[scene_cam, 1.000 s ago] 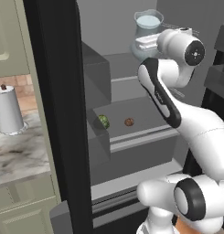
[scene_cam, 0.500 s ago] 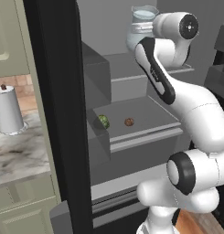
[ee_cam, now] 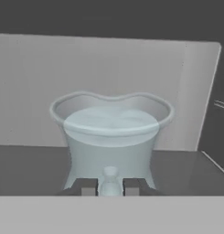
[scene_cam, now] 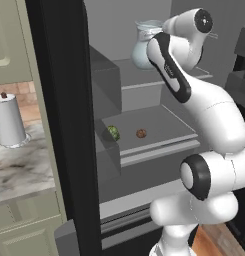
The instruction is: Move the artichoke and walnut from the top shelf to the second highest shelf to make space. Then, place the pitcher from the counter on the cleared top shelf.
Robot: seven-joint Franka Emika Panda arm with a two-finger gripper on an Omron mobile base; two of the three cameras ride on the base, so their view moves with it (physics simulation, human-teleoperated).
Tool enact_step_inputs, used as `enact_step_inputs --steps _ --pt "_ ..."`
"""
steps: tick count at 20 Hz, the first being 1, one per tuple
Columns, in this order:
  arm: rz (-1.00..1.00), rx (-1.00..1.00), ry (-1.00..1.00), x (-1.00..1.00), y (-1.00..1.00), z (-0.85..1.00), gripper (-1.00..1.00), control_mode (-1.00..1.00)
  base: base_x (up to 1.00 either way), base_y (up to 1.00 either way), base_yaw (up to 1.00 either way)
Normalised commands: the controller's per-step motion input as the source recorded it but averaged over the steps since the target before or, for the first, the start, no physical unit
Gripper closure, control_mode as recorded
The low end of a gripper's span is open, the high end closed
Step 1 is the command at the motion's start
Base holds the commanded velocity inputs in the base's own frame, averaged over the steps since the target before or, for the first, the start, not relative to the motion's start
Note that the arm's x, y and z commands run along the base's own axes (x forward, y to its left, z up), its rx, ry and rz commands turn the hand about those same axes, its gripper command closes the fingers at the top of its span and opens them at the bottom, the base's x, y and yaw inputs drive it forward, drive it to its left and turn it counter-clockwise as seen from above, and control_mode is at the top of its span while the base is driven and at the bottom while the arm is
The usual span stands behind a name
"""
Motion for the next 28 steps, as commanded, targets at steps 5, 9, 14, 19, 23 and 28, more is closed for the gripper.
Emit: enact_step_inputs --steps 5,9,14,19,23,28 --pt "0.13 0.00 0.00 0.39 0.02 -0.81 1.00 -1.00 0.00 0.00 0.00" --pt "0.11 0.00 0.00 0.51 0.07 -0.54 1.00 -1.00 0.00 0.00 0.00" --pt "0.06 0.00 0.00 0.55 0.26 -0.28 -1.00 -1.00 0.00 0.00 0.00" --pt "0.03 -0.01 0.00 0.30 0.33 -0.14 -1.00 -1.00 0.00 0.00 0.00" --pt "0.02 -0.01 0.00 0.00 0.06 -0.08 -1.00 -1.00 0.00 0.00 0.00" --pt "0.00 0.00 0.00 -0.15 0.00 -0.01 -1.00 -1.00 0.00 0.00 0.00"
